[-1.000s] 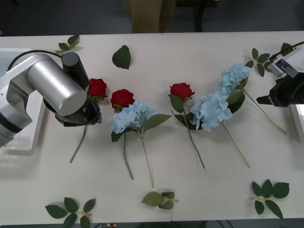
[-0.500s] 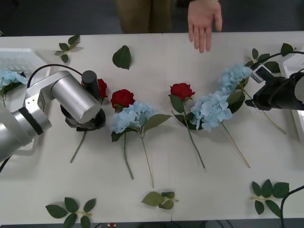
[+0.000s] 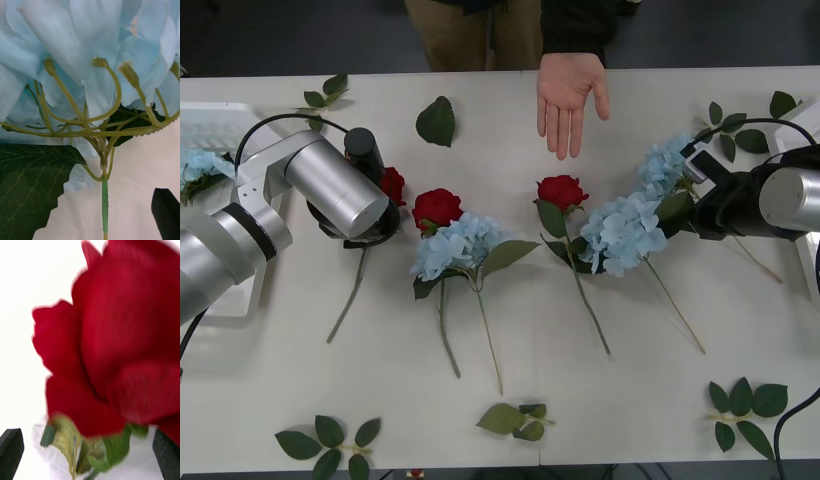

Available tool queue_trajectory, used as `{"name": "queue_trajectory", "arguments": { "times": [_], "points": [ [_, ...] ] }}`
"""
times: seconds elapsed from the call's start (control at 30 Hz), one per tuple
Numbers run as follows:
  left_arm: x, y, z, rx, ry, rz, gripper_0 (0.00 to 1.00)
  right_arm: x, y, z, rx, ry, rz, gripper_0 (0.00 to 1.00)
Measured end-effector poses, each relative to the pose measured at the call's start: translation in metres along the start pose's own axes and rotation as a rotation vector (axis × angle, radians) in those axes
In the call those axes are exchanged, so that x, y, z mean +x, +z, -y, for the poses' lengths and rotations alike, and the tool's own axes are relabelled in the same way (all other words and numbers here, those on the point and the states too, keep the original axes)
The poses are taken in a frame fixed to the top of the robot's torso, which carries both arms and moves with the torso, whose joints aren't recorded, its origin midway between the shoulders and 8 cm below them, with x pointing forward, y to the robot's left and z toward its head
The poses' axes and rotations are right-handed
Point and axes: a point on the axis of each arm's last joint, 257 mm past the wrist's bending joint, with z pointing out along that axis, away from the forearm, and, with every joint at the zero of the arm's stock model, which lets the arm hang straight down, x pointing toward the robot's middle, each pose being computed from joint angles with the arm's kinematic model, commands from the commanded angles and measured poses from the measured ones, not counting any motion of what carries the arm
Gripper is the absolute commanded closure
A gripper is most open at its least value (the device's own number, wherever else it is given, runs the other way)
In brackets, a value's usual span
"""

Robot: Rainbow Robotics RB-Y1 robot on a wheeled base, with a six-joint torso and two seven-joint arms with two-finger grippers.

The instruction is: Place the red flowers into the right box and the blue flowers into the left box. If a person shows an open palm, hand one flower to the person first, then continue sorting.

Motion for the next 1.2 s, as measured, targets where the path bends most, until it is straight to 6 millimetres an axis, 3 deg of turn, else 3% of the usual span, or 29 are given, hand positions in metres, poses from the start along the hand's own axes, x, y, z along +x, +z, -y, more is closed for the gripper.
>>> {"name": "queue_trajectory", "arguments": {
  "times": [0.03,0.07,0.13,0.17,0.27,0.4,0.5,0.83,0.97,1.07,1.13,1.2],
  "points": [
    [-0.002,0.0,-0.001,-0.001,-0.003,0.003,0.0,0.0,0.001,-0.001,0.0,0.003,0.002,0.18],
    [-0.004,0.001,-0.002,-0.001,-0.005,0.006,0.11,0.001,0.003,-0.001,0.001,0.007,0.004,0.19],
    [-0.006,0.001,-0.002,0.0,-0.008,0.01,0.93,0.004,0.007,-0.003,-0.001,0.021,0.004,0.21],
    [-0.007,0.001,-0.002,0.002,-0.01,0.013,1.0,0.008,0.009,-0.005,-0.008,0.031,-0.001,0.23],
    [-0.007,0.002,-0.004,0.002,-0.014,0.015,1.0,0.02,0.018,-0.009,-0.02,0.072,-0.004,0.41],
    [-0.006,0.005,-0.008,-0.007,-0.019,0.009,1.0,0.015,0.021,-0.008,-0.021,0.093,0.015,0.85],
    [-0.006,0.005,-0.008,-0.008,-0.009,0.009,1.0,0.013,0.021,-0.011,-0.032,0.106,0.023,1.0],
    [-0.004,0.007,-0.013,-0.016,-0.002,0.0,1.0,0.014,0.009,-0.026,-0.151,0.218,0.036,1.0],
    [0.0,0.005,-0.015,0.001,-0.006,-0.025,1.0,0.01,-0.021,-0.017,-0.225,0.298,0.058,1.0],
    [0.015,-0.004,-0.027,-0.007,-0.015,-0.112,1.0,-0.001,-0.056,-0.008,-0.278,0.328,0.101,1.0],
    [0.02,-0.017,-0.035,-0.001,0.014,-0.163,1.0,-0.018,-0.079,0.0,-0.293,0.328,0.157,1.0],
    [0.019,-0.042,-0.037,0.042,0.065,-0.207,1.0,-0.041,-0.103,0.0,-0.319,0.335,0.211,1.0]
  ]
}}
